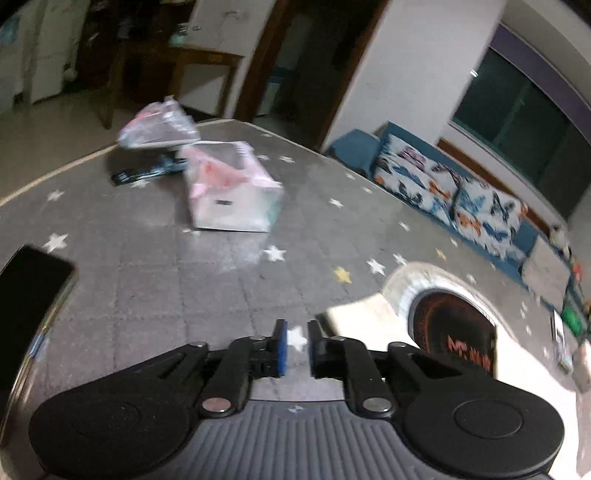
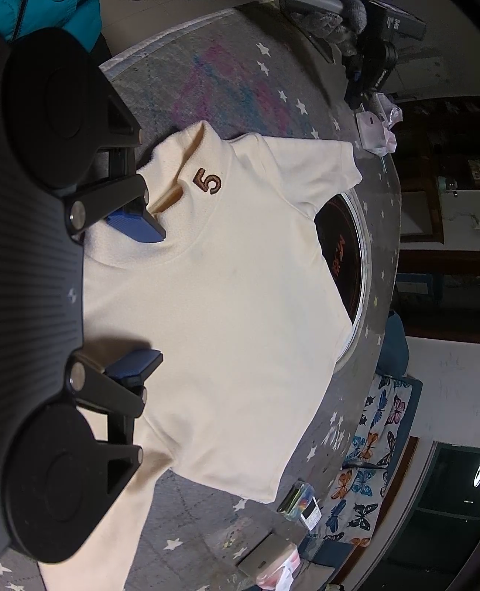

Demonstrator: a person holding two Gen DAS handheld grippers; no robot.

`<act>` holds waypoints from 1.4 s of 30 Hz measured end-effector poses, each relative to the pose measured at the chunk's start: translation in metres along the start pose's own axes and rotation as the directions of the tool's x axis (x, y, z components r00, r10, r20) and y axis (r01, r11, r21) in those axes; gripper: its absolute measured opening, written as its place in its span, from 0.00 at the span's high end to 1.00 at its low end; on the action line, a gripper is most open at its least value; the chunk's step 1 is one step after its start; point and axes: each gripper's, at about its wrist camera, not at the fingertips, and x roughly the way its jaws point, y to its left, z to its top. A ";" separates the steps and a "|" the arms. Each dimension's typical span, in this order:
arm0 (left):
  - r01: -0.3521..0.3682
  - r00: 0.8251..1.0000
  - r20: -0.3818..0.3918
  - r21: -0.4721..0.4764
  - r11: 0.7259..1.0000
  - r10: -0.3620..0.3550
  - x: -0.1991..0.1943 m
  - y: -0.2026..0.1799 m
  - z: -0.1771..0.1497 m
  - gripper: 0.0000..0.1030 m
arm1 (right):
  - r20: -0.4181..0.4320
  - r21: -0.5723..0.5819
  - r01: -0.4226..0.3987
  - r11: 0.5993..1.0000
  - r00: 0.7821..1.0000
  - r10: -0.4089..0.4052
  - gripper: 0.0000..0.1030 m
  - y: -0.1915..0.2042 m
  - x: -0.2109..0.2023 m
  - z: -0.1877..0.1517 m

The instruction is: Fold clothes

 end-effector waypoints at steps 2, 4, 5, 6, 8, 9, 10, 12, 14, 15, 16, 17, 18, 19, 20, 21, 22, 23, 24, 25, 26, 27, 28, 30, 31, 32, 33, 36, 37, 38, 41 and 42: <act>0.046 0.999 -0.020 0.043 0.998 -0.045 0.006 -0.017 -0.002 0.86 | 0.000 0.000 0.002 1.000 1.000 -0.002 0.36 0.000 0.000 0.001; 0.088 0.996 -0.039 0.099 0.991 -0.084 0.016 -0.037 -0.007 0.86 | -0.001 0.003 0.002 1.000 1.000 -0.002 0.36 0.000 0.000 0.001; 0.106 0.994 -0.050 0.123 0.987 -0.100 0.022 -0.046 -0.010 0.86 | -0.002 0.005 0.001 1.000 1.000 -0.001 0.36 0.000 0.000 0.001; 0.120 0.992 -0.066 0.139 0.983 -0.112 0.029 -0.057 -0.013 0.86 | -0.002 0.008 0.001 1.000 1.000 -0.001 0.35 -0.001 0.000 0.001; 0.150 0.986 -0.099 0.159 0.976 -0.135 0.040 -0.077 -0.019 0.86 | -0.002 0.013 0.000 1.000 1.000 0.000 0.35 -0.001 0.000 0.000; 0.172 0.981 -0.113 0.167 0.971 -0.155 0.044 -0.087 -0.022 0.87 | -0.001 0.013 0.000 1.000 1.000 0.000 0.35 -0.001 -0.001 0.000; 0.195 0.976 -0.128 0.174 0.965 -0.174 0.048 -0.097 -0.026 0.87 | 0.000 0.015 0.001 1.000 1.000 -0.001 0.35 -0.002 -0.001 0.000; 0.264 0.959 -0.162 0.207 0.942 -0.234 0.050 -0.120 -0.035 0.87 | 0.002 0.025 -0.001 1.000 1.000 0.001 0.35 -0.005 -0.002 0.001; 0.320 0.942 -0.189 0.257 0.912 -0.278 0.049 -0.143 -0.046 0.87 | 0.005 0.034 -0.003 0.999 1.000 0.003 0.35 -0.007 -0.004 0.002; 0.343 0.934 -0.205 0.274 0.899 -0.294 0.050 -0.154 -0.052 0.85 | 0.007 0.040 -0.003 0.999 1.000 0.003 0.35 -0.009 -0.004 0.003; 0.361 0.926 -0.224 0.284 0.888 -0.305 0.052 -0.163 -0.057 0.85 | 0.010 0.045 -0.003 0.999 1.000 0.003 0.35 -0.011 -0.004 0.003; 0.375 0.919 -0.241 0.293 0.880 -0.312 0.055 -0.171 -0.062 0.85 | 0.014 0.049 0.000 0.999 1.000 -0.001 0.35 -0.013 -0.005 0.004; 0.381 0.916 -0.248 0.302 0.874 -0.314 0.058 -0.177 -0.066 0.85 | 0.017 0.053 0.005 0.999 1.000 -0.006 0.35 -0.015 -0.005 0.005; 0.380 0.917 -0.249 0.317 0.869 -0.310 0.060 -0.181 -0.070 0.85 | 0.023 0.063 0.009 0.998 1.000 -0.010 0.35 -0.018 -0.006 0.006; 0.375 0.920 -0.248 0.338 0.863 -0.303 0.062 -0.184 -0.074 0.85 | 0.028 0.071 0.012 0.997 1.000 -0.014 0.35 -0.021 -0.006 0.007; 0.361 0.927 -0.241 0.362 0.859 -0.287 0.063 -0.186 -0.077 0.85 | 0.033 0.075 0.019 0.997 0.999 -0.022 0.35 -0.024 -0.007 0.007; 0.338 0.937 -0.226 0.389 0.857 -0.267 0.063 -0.186 -0.080 0.86 | 0.037 0.080 0.027 0.996 0.999 -0.030 0.35 -0.027 -0.008 0.007; 0.322 0.944 -0.209 0.411 0.853 -0.256 0.062 -0.185 -0.082 0.86 | 0.039 0.088 0.032 0.996 0.999 -0.036 0.35 -0.030 -0.009 0.007; 0.310 0.949 -0.194 0.427 0.850 -0.249 0.062 -0.183 -0.083 0.85 | 0.042 0.096 0.040 0.995 0.998 -0.044 0.35 -0.034 -0.009 0.007; 0.296 0.954 -0.180 0.442 0.847 -0.239 0.061 -0.180 -0.084 0.84 | 0.044 0.105 0.047 0.993 0.998 -0.052 0.35 -0.038 -0.009 0.007; 0.283 0.959 -0.165 0.459 0.842 -0.233 0.059 -0.178 -0.085 0.83 | 0.046 0.115 0.055 0.992 0.997 -0.060 0.35 -0.043 -0.010 0.007; 0.272 0.962 -0.149 0.476 0.836 -0.229 0.057 -0.176 -0.087 0.83 | 0.047 0.126 0.061 0.990 0.997 -0.067 0.35 -0.047 -0.009 0.006; 0.262 0.965 -0.134 0.494 0.829 -0.225 0.055 -0.174 -0.089 0.83 | 0.048 0.138 0.067 0.988 0.996 -0.074 0.35 -0.051 -0.009 0.006; 0.250 0.968 -0.112 0.527 0.812 -0.225 0.051 -0.170 -0.093 0.82 | 0.053 0.153 0.078 0.985 0.995 -0.087 0.35 -0.057 -0.009 0.006; 0.245 0.969 -0.102 0.543 0.803 -0.227 0.049 -0.169 -0.095 0.79 | 0.054 0.161 0.079 0.984 0.995 -0.089 0.35 -0.060 -0.008 0.006; 0.240 0.970 -0.096 0.552 0.799 -0.225 0.048 -0.168 -0.096 0.76 | 0.055 0.169 0.079 0.983 0.994 -0.090 0.35 -0.063 -0.008 0.007; 0.235 0.971 -0.094 0.552 0.800 -0.220 0.048 -0.167 -0.095 0.74 | 0.055 0.173 0.077 0.982 0.995 -0.088 0.35 -0.065 -0.006 0.007; 0.219 0.975 -0.089 0.552 0.805 -0.205 0.049 -0.165 -0.092 0.72 | 0.043 0.180 0.082 0.980 0.995 -0.091 0.35 -0.070 0.001 0.007; 0.212 0.976 -0.086 0.559 0.802 -0.199 0.050 -0.166 -0.091 0.72 | 0.038 0.182 0.085 0.980 0.995 -0.094 0.35 -0.072 0.004 0.007; 0.201 0.979 -0.081 0.567 0.799 -0.188 0.050 -0.167 -0.092 0.72 | 0.039 0.188 0.086 0.978 0.995 -0.095 0.35 -0.073 0.004 0.006; 0.160 0.986 -0.067 0.583 0.796 -0.150 0.050 -0.172 -0.093 0.72 | 0.047 0.213 0.089 0.973 0.994 -0.102 0.35 -0.076 -0.002 0.003; 0.150 0.988 -0.064 0.582 0.799 -0.139 0.050 -0.173 -0.093 0.72 | 0.050 0.225 0.105 0.969 0.992 -0.119 0.35 -0.079 -0.007 0.000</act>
